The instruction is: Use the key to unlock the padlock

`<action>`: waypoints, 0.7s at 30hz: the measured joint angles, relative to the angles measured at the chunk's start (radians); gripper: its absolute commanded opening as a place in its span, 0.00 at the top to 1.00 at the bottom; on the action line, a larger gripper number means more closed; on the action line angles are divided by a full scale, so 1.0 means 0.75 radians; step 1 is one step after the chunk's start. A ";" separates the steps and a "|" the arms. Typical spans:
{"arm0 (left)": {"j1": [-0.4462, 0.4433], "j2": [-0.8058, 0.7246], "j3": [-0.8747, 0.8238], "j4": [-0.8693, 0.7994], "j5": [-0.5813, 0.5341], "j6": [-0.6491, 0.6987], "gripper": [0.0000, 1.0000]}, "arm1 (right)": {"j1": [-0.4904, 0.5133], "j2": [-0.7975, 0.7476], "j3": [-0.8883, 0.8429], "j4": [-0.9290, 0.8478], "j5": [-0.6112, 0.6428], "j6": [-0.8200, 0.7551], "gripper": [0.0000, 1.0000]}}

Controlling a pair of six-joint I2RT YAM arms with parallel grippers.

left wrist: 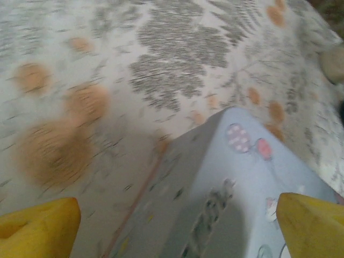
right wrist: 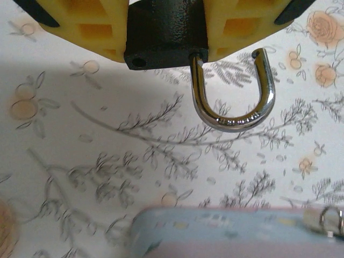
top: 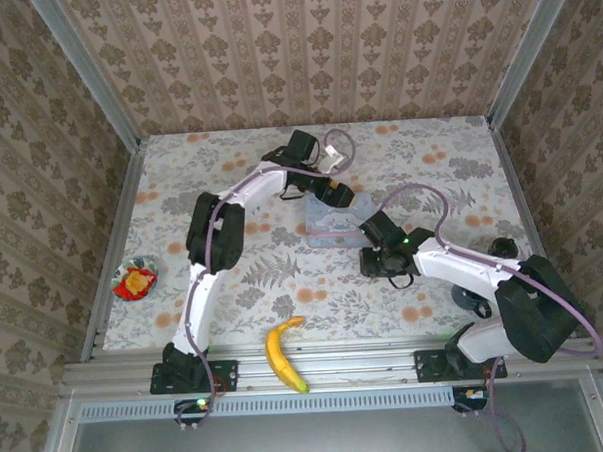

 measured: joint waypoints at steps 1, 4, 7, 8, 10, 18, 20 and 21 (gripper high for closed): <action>0.007 -0.047 -0.049 0.032 -0.047 -0.025 0.02 | 0.014 0.000 -0.001 -0.003 0.000 0.012 0.96; 0.033 -0.231 -0.228 0.159 -0.204 -0.118 0.01 | 0.049 0.012 -0.001 -0.004 0.000 0.042 0.94; 0.062 -0.453 -0.434 0.294 -0.326 -0.213 0.00 | 0.068 0.070 -0.001 -0.005 0.000 0.061 0.91; 0.072 -0.531 -0.509 0.340 -0.364 -0.247 0.00 | 0.073 0.095 0.002 -0.009 0.000 0.066 0.90; 0.092 -0.672 -0.651 0.426 -0.436 -0.307 0.00 | 0.083 0.142 0.008 -0.009 0.001 0.081 0.88; 0.142 -1.142 -1.200 0.553 -0.723 -0.494 0.00 | 0.119 0.231 0.071 -0.045 0.035 0.092 0.54; 0.146 -1.249 -1.305 0.541 -0.804 -0.517 0.00 | 0.127 0.233 0.076 -0.045 0.035 0.094 0.46; 0.148 -1.306 -1.352 0.529 -0.847 -0.526 0.00 | 0.133 0.230 0.079 -0.044 0.033 0.089 0.42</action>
